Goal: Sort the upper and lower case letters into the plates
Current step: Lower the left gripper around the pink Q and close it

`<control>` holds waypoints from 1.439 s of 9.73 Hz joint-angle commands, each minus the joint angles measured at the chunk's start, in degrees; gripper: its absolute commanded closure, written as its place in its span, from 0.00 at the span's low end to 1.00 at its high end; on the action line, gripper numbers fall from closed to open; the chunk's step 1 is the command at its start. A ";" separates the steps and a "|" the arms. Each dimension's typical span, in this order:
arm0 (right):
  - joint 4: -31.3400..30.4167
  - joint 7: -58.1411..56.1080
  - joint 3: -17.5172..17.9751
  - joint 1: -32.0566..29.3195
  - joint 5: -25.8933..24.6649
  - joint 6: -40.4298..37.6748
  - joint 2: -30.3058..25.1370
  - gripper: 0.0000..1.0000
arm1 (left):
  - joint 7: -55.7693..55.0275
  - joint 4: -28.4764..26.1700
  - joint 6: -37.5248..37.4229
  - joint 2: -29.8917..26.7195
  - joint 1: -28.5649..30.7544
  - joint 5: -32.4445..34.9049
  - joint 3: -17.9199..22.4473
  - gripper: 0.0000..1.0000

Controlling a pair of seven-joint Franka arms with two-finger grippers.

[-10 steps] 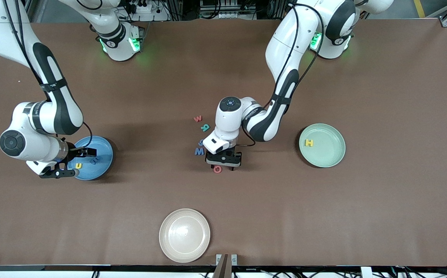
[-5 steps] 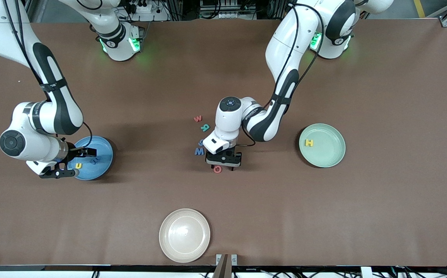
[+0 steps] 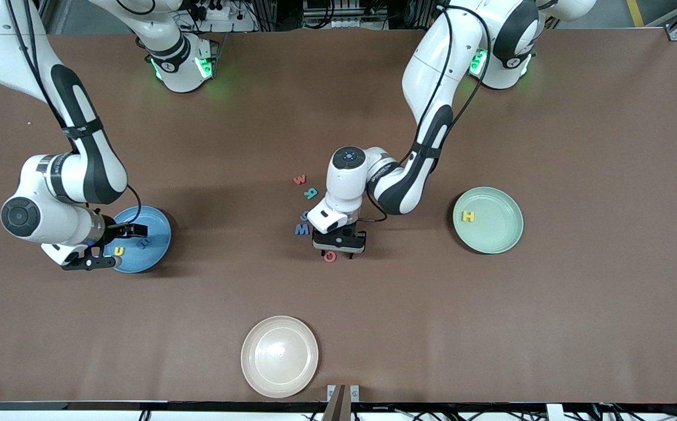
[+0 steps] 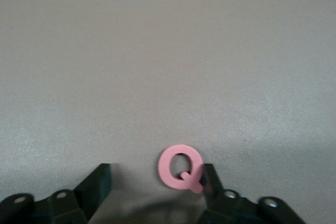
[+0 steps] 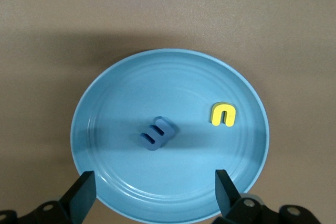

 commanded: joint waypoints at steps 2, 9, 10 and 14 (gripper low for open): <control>-0.53 0.75 0.27 0.06 -0.56 -0.21 -1.09 0.00 | -2.17 0.76 0.81 1.20 -0.53 1.00 0.37 0.45; -0.36 2.15 0.27 1.02 -0.56 -0.30 -1.09 0.00 | -2.26 0.67 0.81 1.20 -0.53 1.00 0.37 0.69; -0.27 2.85 0.27 1.29 -0.56 -0.30 -1.09 0.00 | -2.26 0.67 0.81 1.20 -0.53 1.00 0.37 0.73; -0.01 3.12 0.27 1.47 -0.56 -0.38 -1.09 0.00 | -2.18 0.76 0.72 0.24 -0.36 1.00 0.37 0.73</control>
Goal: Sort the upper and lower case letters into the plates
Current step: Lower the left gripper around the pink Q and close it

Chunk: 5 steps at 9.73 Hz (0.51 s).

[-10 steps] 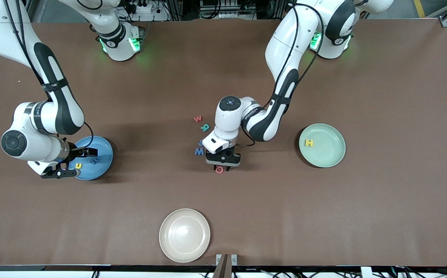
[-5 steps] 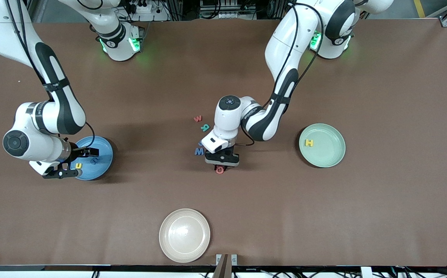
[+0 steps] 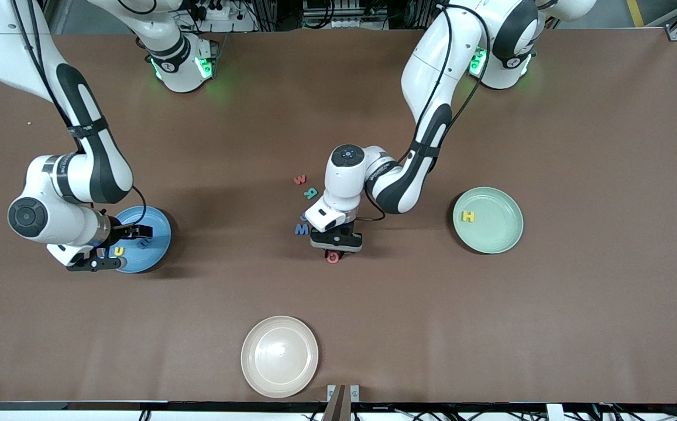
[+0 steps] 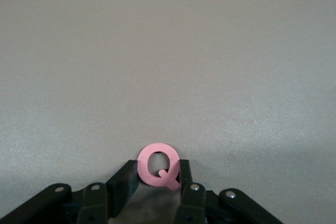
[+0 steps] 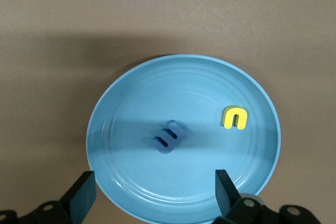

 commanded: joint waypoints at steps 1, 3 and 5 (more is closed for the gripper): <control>-0.27 1.45 0.13 0.22 -0.56 -0.38 -1.09 0.00 | -1.48 0.40 0.08 0.30 -0.03 0.82 0.50 0.73; -0.27 1.45 0.13 0.22 -0.56 -0.47 -1.09 0.00 | -1.30 0.40 -0.01 -0.22 0.23 0.82 0.50 0.73; -0.27 1.45 0.13 0.30 -0.56 -0.47 -1.09 0.00 | -1.13 0.40 -0.10 -0.66 0.50 0.91 0.50 0.73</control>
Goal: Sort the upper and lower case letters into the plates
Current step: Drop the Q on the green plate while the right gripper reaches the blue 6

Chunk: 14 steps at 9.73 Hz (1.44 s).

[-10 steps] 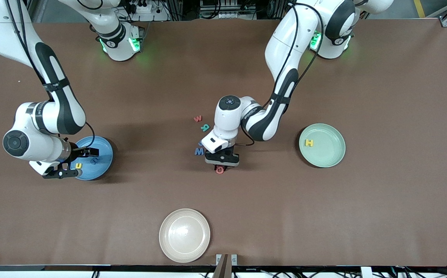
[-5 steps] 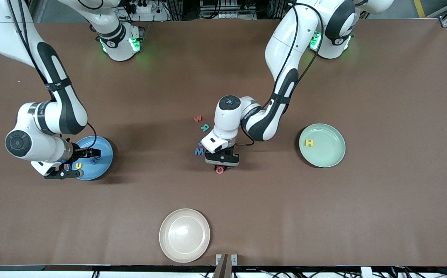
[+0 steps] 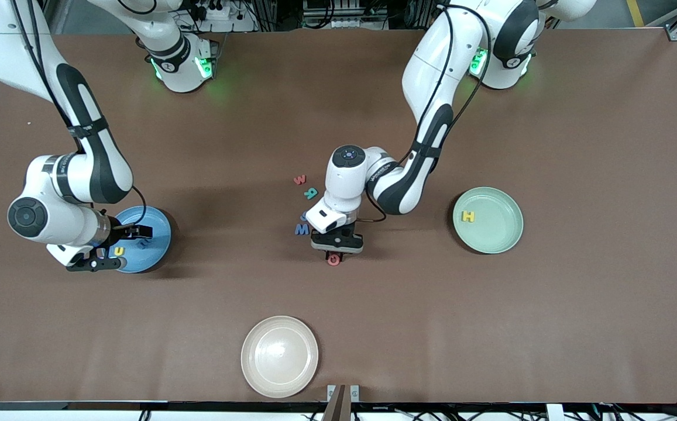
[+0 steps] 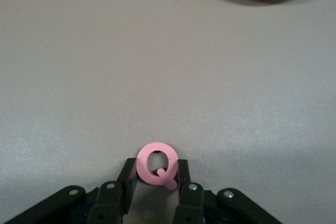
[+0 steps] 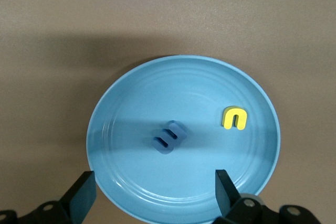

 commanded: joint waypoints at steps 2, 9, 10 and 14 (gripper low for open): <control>-0.34 1.40 0.12 0.29 -0.56 -0.39 -1.09 0.00 | -0.92 -0.08 -0.19 -0.79 0.15 1.26 0.28 0.73; 0.18 16.38 0.47 10.81 0.22 -0.30 -1.17 0.00 | 13.91 -10.67 -9.41 -11.74 5.06 1.26 -0.51 0.73; 0.62 20.43 0.47 14.32 1.45 -0.21 -1.17 0.00 | 16.72 -15.50 -9.41 -15.61 6.20 1.17 -0.60 0.73; 1.41 34.32 0.47 29.78 7.08 0.23 -2.67 0.00 | 29.30 -36.68 -9.41 -32.31 18.12 0.91 -6.29 0.73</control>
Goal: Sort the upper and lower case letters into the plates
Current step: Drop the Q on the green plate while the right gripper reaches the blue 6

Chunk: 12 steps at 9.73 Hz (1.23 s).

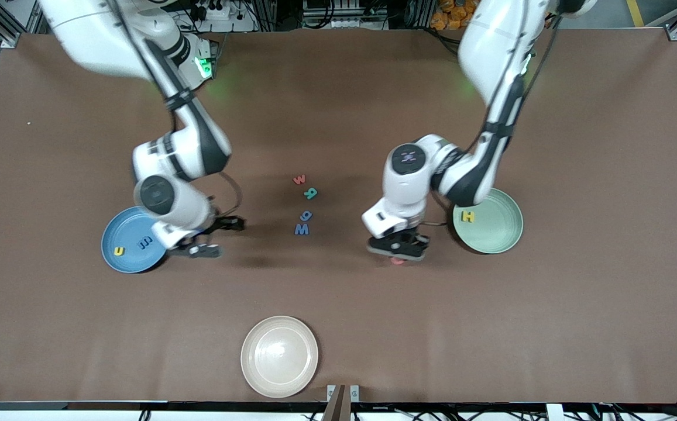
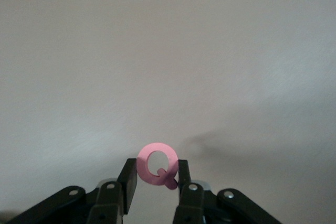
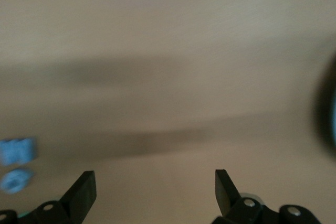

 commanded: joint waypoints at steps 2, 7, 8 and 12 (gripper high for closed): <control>0.16 8.65 -0.49 10.81 1.84 -0.29 -1.76 0.00 | 12.01 -19.75 0.57 -13.99 17.63 0.91 -9.94 0.73; 5.15 14.11 -0.57 14.09 3.43 0.95 3.22 0.00 | 26.63 -28.92 1.53 -15.61 54.47 0.99 -33.77 0.72; 7.26 15.25 -0.66 13.83 3.34 0.95 5.07 0.00 | 28.30 -28.93 1.71 -15.34 55.31 1.00 -33.79 0.59; 11.50 7.32 -0.49 11.99 -0.78 2.86 9.31 0.00 | 27.80 -28.40 1.71 -14.72 54.96 0.91 -33.97 0.00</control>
